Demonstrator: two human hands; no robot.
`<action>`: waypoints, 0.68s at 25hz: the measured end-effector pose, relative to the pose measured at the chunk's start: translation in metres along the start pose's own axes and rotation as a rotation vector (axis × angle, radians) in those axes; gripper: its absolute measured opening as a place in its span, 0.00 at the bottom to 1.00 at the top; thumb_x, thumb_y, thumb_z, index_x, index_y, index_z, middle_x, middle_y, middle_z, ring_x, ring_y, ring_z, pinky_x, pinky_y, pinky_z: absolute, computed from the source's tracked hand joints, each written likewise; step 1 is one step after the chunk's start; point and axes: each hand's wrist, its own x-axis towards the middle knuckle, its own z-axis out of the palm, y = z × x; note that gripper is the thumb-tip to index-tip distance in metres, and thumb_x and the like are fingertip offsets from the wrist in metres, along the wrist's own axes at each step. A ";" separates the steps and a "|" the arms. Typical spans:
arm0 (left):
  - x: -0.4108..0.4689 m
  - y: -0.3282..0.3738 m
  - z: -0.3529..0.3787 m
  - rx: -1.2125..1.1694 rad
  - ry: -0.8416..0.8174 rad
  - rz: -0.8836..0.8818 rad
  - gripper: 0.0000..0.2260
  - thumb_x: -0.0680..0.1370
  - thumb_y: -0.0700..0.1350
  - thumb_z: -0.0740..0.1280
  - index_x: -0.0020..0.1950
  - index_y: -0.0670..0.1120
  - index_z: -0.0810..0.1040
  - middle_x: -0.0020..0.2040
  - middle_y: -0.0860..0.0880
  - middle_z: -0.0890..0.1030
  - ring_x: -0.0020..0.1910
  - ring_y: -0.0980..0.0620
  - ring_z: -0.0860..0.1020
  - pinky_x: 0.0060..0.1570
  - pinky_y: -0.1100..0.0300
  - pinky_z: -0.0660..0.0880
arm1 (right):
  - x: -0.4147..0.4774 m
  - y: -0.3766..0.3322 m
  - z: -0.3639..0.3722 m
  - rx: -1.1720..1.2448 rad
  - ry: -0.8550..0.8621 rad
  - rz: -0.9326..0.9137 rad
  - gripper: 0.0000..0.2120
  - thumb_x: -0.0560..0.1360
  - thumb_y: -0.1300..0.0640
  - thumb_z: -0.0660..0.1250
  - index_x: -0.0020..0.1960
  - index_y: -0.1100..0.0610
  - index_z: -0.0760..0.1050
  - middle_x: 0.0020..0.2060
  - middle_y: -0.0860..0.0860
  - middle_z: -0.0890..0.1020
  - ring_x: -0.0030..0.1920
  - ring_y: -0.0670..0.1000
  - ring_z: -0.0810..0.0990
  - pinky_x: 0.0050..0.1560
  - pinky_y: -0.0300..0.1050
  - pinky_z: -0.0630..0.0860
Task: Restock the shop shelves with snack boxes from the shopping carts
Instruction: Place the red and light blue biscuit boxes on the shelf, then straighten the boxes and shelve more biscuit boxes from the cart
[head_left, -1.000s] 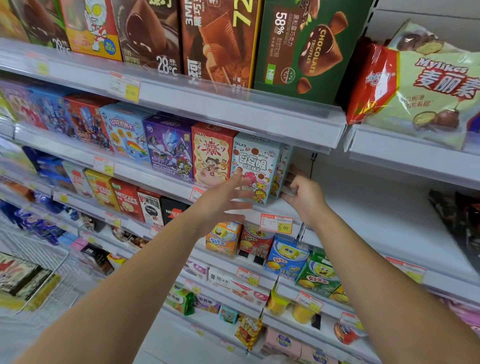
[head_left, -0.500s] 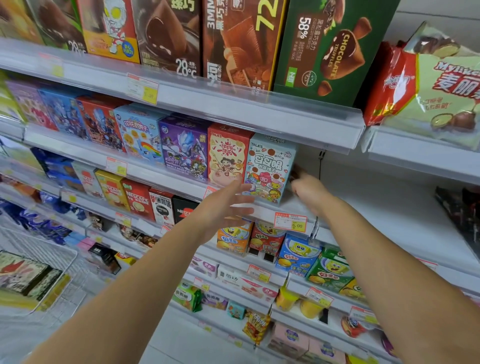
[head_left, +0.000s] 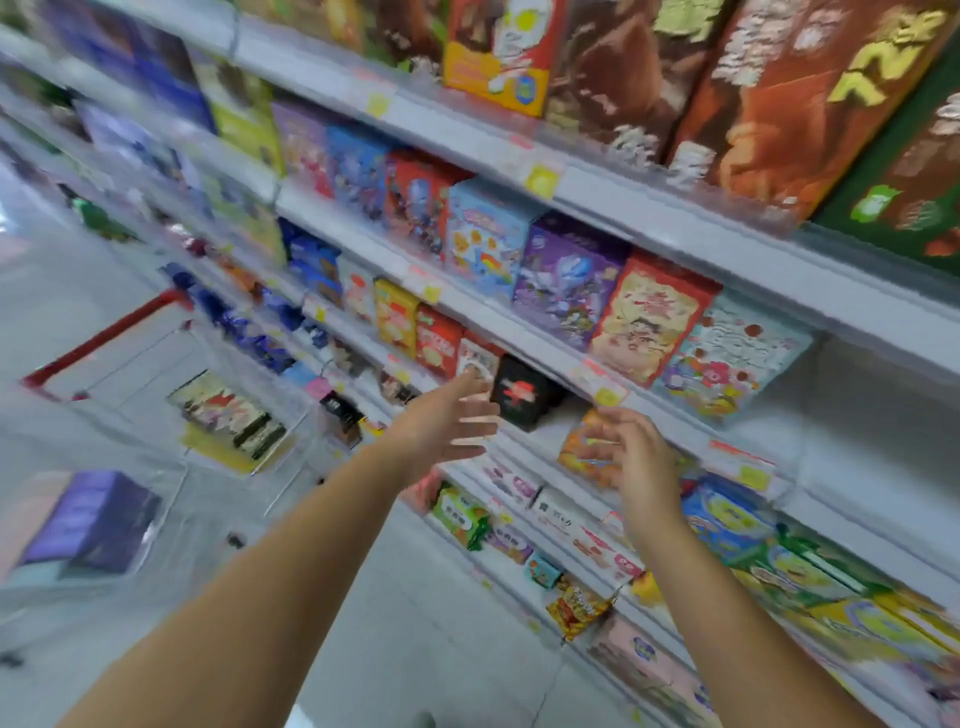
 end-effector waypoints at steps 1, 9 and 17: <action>-0.008 -0.011 -0.021 -0.052 0.075 -0.012 0.19 0.81 0.60 0.60 0.64 0.50 0.77 0.58 0.49 0.83 0.56 0.48 0.82 0.52 0.52 0.79 | 0.001 0.006 0.015 -0.003 -0.066 0.040 0.11 0.82 0.60 0.55 0.54 0.55 0.75 0.45 0.57 0.82 0.35 0.53 0.80 0.30 0.44 0.77; -0.072 -0.089 -0.192 -0.391 0.438 -0.086 0.16 0.82 0.57 0.59 0.57 0.48 0.79 0.53 0.46 0.84 0.50 0.47 0.82 0.46 0.52 0.79 | -0.021 0.063 0.159 -0.060 -0.378 0.255 0.12 0.81 0.54 0.58 0.60 0.56 0.75 0.51 0.57 0.84 0.45 0.55 0.83 0.41 0.48 0.79; -0.138 -0.135 -0.435 -0.528 0.719 -0.205 0.14 0.82 0.56 0.60 0.56 0.48 0.78 0.51 0.46 0.82 0.47 0.49 0.80 0.46 0.53 0.77 | -0.057 0.171 0.402 -0.248 -0.483 0.391 0.12 0.82 0.55 0.58 0.62 0.58 0.73 0.51 0.57 0.82 0.45 0.54 0.82 0.39 0.47 0.76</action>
